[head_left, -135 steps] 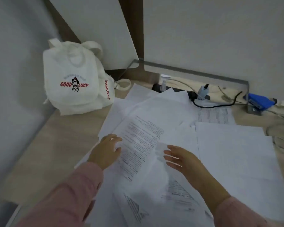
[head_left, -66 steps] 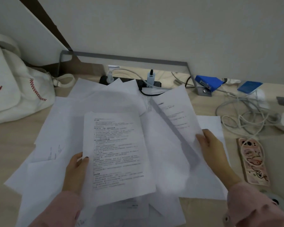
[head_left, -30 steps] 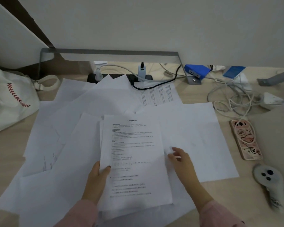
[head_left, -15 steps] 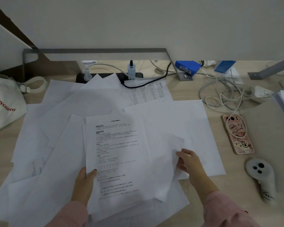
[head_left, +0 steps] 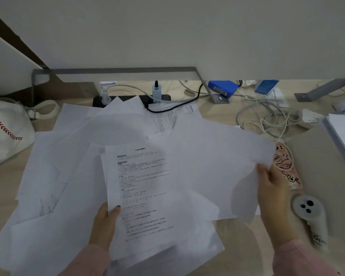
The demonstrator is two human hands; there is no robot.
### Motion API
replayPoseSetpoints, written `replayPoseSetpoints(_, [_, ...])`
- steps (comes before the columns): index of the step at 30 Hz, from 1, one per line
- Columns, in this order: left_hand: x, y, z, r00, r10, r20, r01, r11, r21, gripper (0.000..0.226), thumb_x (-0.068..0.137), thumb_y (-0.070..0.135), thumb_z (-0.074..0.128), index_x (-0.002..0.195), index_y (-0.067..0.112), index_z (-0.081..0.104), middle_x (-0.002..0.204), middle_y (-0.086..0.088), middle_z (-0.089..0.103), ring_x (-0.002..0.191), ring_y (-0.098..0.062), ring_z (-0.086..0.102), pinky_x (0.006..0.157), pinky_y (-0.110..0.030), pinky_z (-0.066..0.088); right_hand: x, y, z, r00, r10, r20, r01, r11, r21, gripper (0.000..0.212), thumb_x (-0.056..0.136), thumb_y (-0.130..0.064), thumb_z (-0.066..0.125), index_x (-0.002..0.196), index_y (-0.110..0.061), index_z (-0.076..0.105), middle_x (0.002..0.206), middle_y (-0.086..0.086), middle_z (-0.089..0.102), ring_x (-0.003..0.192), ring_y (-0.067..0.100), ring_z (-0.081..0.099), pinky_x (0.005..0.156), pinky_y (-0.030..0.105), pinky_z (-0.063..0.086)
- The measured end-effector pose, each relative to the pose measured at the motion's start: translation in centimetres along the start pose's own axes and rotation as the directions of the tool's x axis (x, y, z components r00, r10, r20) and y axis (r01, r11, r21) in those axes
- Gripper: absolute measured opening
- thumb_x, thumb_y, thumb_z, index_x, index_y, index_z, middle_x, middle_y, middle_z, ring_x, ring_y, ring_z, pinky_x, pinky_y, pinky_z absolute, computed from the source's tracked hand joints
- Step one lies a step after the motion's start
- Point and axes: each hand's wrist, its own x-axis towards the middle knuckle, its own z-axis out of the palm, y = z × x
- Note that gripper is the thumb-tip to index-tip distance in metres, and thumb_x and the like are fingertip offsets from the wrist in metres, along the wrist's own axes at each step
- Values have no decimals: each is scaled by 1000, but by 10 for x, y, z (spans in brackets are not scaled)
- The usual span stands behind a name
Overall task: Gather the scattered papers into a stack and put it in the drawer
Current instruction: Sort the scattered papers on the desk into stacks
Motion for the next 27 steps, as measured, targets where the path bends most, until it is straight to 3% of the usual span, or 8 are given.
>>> replayPoseSetpoints(4, [-6, 5, 7, 999, -8, 37, 10, 999, -48, 19, 93, 11, 47, 110, 15, 54, 106, -9, 59, 98, -28, 55, 86, -37, 43, -8, -38, -14, 978, -207, -38, 210, 968, 140, 23, 96, -16, 46, 79, -29, 56, 70, -22, 62, 65, -11, 52, 60, 5, 39])
replayPoseSetpoints(7, [-10, 8, 11, 997, -20, 75, 25, 997, -71, 23, 93, 10, 48, 115, 11, 54, 107, -10, 61, 91, -27, 57, 77, -33, 45, -20, -43, -11, 904, -399, 151, 397, 917, 50, 28, 94, -7, 46, 99, -30, 62, 90, -25, 60, 79, -24, 51, 66, 2, 37])
replayPoseSetpoints(9, [-14, 11, 13, 994, -33, 105, 43, 994, -101, 20, 92, 7, 47, 111, 11, 54, 99, -8, 62, 84, -24, 59, 67, -30, 45, -32, -29, -3, 819, -462, 339, 492, 871, -2, 39, 92, -9, 44, 118, -33, 59, 113, -22, 58, 101, -24, 49, 84, -1, 37])
replayPoseSetpoints(11, [-17, 12, 15, 992, -46, 118, 62, 989, -132, 18, 92, 5, 46, 107, 11, 55, 95, -6, 63, 80, -23, 59, 62, -29, 45, -48, -7, 8, 721, -480, 500, 577, 815, -51, 44, 90, -16, 39, 127, -35, 51, 126, -22, 53, 117, -16, 45, 97, 1, 33])
replayPoseSetpoints(15, [-18, 10, 15, 989, -63, 136, 87, 980, -180, 16, 92, 6, 50, 102, 15, 58, 97, -7, 63, 82, -22, 59, 63, -30, 46, -73, 35, 28, 588, -427, 687, 687, 712, -145, 50, 87, -14, 42, 133, -33, 41, 128, -12, 57, 118, -5, 44, 105, 4, 24])
replayPoseSetpoints(18, [-17, 6, 17, 987, -69, 144, 96, 977, -189, 17, 92, 5, 50, 91, 19, 60, 92, -5, 62, 80, -20, 58, 63, -29, 45, -85, 58, 36, 543, -403, 736, 737, 648, -189, 62, 77, -6, 56, 133, -30, 42, 127, -7, 60, 117, 2, 46, 106, 14, 27])
replayPoseSetpoints(22, [-15, 0, 20, 984, -85, 156, 115, 975, -191, 15, 92, 10, 51, 93, 21, 60, 93, -2, 63, 84, -20, 59, 67, -29, 47, -95, 70, 39, 521, -399, 755, 753, 632, -185, 54, 79, -17, 54, 131, -29, 45, 125, -6, 61, 114, 5, 50, 101, 19, 38])
replayPoseSetpoints(27, [-13, -1, 28, 979, -93, 181, 120, 983, -142, 28, 87, 34, 59, 113, 24, 56, 106, 3, 66, 98, -20, 63, 79, -32, 50, -100, 77, 42, 458, -400, 794, 805, 566, -179, 49, 78, -28, 55, 126, -28, 50, 120, -4, 60, 111, 8, 51, 94, 21, 45])
